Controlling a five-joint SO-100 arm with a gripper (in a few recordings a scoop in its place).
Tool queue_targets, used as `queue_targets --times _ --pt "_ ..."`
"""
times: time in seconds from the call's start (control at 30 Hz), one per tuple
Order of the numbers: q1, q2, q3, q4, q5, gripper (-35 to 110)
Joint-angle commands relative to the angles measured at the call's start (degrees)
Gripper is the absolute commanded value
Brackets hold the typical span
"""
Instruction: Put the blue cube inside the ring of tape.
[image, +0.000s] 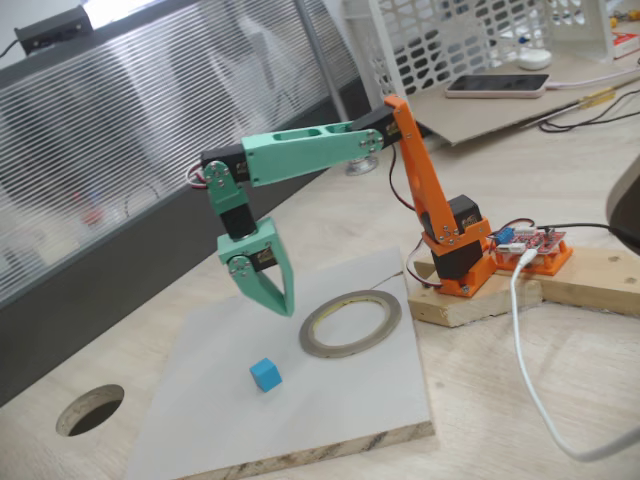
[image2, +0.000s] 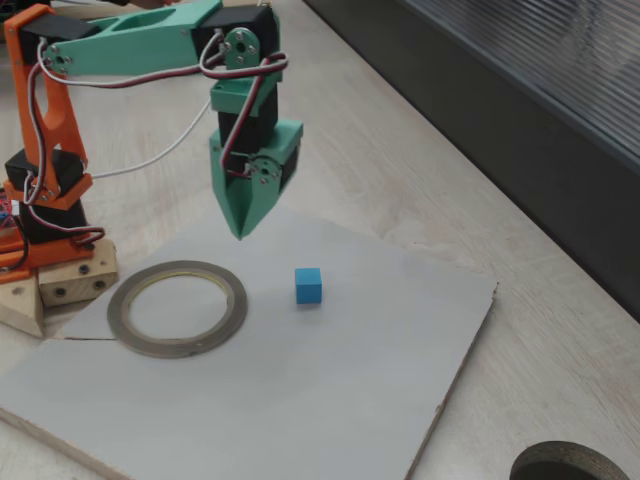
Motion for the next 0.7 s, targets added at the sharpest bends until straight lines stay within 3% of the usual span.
queue_targets --times 0.0,0.67 --pt "-0.9 -2.2 -4.5 0.1 0.3 0" --pt "-1.0 -12.6 -18.0 -0.1 0.3 0"
